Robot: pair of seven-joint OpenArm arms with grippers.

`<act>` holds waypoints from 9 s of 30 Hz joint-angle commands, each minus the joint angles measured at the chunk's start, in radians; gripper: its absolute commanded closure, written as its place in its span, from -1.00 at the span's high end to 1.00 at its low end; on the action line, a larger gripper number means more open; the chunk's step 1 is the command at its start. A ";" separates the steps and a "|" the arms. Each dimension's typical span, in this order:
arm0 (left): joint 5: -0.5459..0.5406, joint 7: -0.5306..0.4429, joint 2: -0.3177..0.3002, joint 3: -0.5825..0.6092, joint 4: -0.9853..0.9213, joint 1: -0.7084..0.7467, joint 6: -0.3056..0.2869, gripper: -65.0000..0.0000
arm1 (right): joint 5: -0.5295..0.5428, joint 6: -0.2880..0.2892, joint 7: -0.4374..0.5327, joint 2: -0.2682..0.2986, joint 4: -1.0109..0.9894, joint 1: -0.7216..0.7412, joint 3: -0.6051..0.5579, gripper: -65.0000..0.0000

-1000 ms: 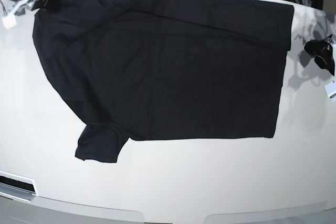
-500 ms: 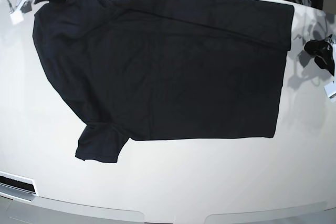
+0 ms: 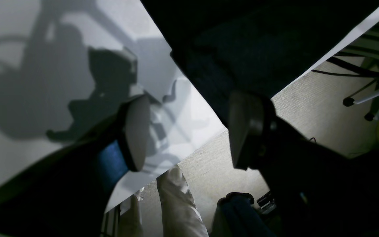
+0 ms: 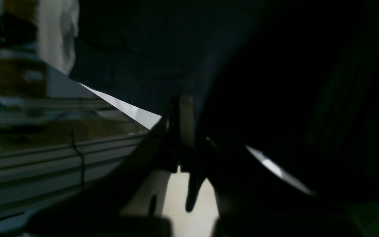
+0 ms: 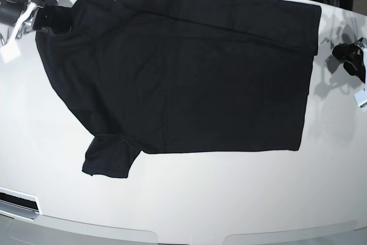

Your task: Layout the t-shirt on the table in an organized manner, then fold the t-shirt properly

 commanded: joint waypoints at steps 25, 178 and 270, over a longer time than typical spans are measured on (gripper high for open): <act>-0.013 -0.004 -0.031 -0.010 0.008 -0.014 -0.005 0.15 | -0.422 0.002 0.237 0.014 0.093 0.220 -0.310 -1.00; -0.050 -0.014 0.279 -0.010 0.008 -0.047 -0.005 -1.00 | -0.994 -0.197 0.305 -0.080 0.157 0.050 -0.127 -1.00; 0.732 -0.449 0.278 0.262 -0.091 0.113 0.130 -1.00 | -1.073 -0.162 0.356 0.034 0.156 -0.050 -0.129 -1.00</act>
